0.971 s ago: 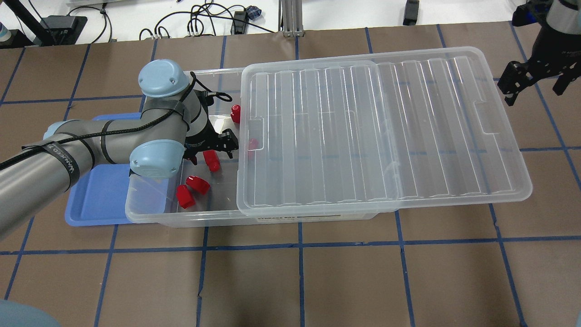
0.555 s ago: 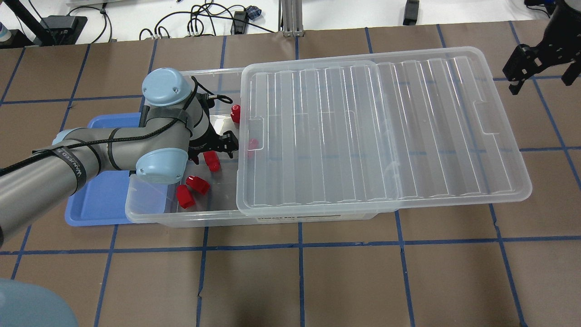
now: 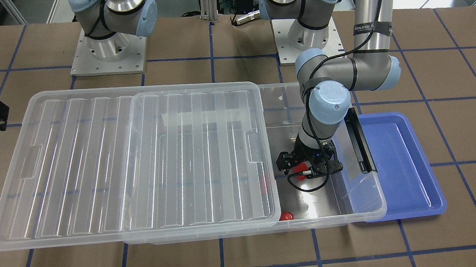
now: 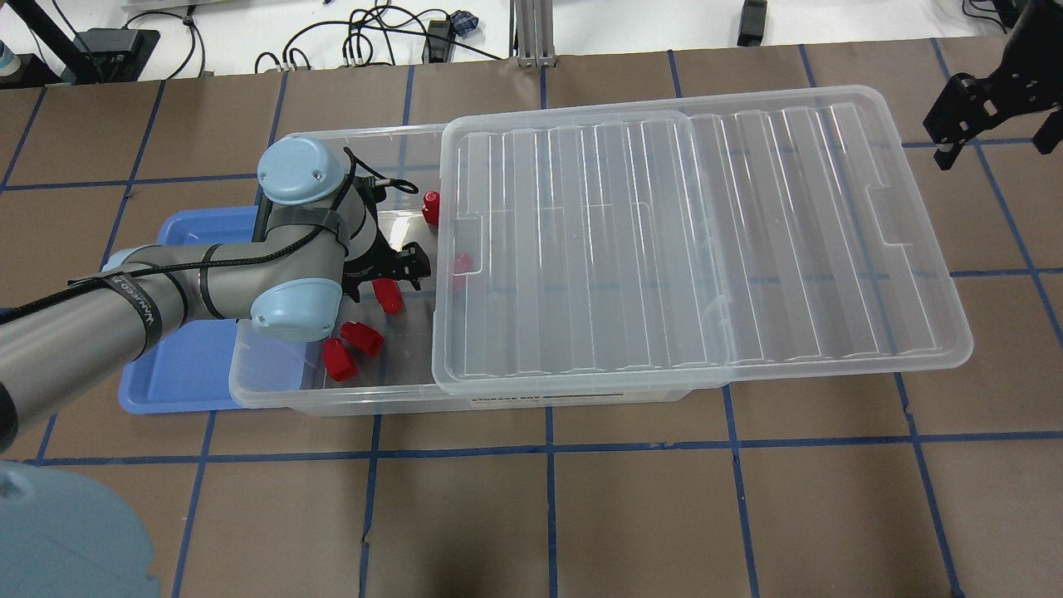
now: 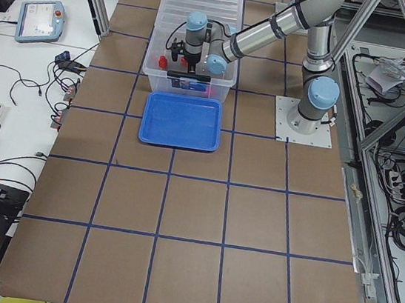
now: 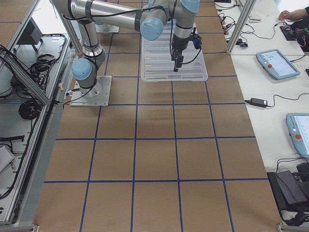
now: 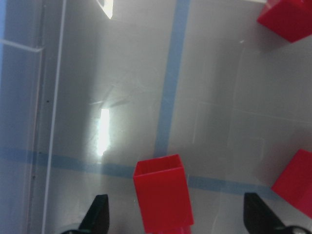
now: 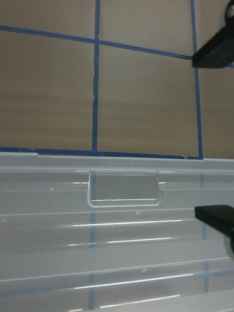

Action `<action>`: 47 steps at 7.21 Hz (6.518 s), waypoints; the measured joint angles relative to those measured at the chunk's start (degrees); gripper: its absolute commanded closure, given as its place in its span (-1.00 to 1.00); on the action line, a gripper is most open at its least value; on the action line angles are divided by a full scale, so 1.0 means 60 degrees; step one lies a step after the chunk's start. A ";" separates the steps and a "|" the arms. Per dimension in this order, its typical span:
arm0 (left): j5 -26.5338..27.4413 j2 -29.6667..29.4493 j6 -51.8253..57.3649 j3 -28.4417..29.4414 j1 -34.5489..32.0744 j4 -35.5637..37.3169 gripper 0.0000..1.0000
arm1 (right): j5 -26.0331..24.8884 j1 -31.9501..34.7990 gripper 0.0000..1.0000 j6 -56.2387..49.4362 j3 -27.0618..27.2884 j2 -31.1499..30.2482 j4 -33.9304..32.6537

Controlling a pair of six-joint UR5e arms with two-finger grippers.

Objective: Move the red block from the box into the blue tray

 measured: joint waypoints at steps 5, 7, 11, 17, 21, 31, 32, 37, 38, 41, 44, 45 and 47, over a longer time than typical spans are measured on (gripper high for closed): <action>0.0042 0.0095 -0.0151 0.0210 -0.0033 -0.0145 1.00 | 0.0043 -0.0007 -1.00 0.0061 -0.0051 -0.0080 0.0026; -0.0010 0.0651 -0.0158 0.0867 -0.0124 -0.1239 1.00 | 0.0053 -0.0007 -1.00 0.0362 -0.0046 -0.0080 0.0026; 0.0018 0.1947 0.0062 0.2665 -0.0125 -0.4761 1.00 | 0.0084 0.0000 -1.00 0.0474 0.0040 -0.0029 -0.0020; 0.0734 0.3061 0.3074 0.2946 0.1270 -0.6413 1.00 | 0.0070 -0.0015 -1.00 0.0472 0.0119 0.0185 -0.0133; -0.0086 0.2305 0.7023 0.2016 0.4012 -0.5306 1.00 | -0.0093 -0.0169 -1.00 0.0378 0.0261 0.0611 -0.0825; 0.0218 0.1282 0.7142 0.1501 0.4446 -0.3304 -1.00 | -0.0064 -0.1205 -1.00 0.0285 0.0992 0.1317 -0.2048; 0.0300 0.1740 0.6778 0.2102 0.4141 -0.4562 -1.00 | -0.0039 -0.1195 -1.00 0.0337 0.1128 0.1322 -0.2100; 0.0341 0.3688 0.3712 0.3446 0.1591 -0.7762 -1.00 | 0.0052 -0.0861 -1.00 0.0392 0.1362 0.1252 -0.1965; 0.0338 0.3985 0.3227 0.3505 0.1092 -0.7936 -1.00 | 0.0044 -0.0699 -1.00 0.0422 0.1374 0.1235 -0.1952; 0.0269 0.4209 0.2304 0.3605 0.0236 -0.7929 -1.00 | 0.0509 -0.0492 -1.00 0.0605 0.1541 0.1183 -0.1935; 0.0208 0.4168 0.2243 0.3543 0.0200 -0.7672 -1.00 | 0.0669 0.0335 -1.00 0.1612 0.1661 0.1161 -0.1947; 0.0200 0.4166 0.2283 0.3522 0.0176 -0.7417 -1.00 | 0.0674 0.0682 -1.00 0.2040 0.1665 0.1163 -0.1948; 0.0161 0.4306 0.2469 0.3532 0.0130 -0.7206 -1.00 | 0.0676 0.1391 -1.00 0.2908 0.1668 0.1166 -0.1959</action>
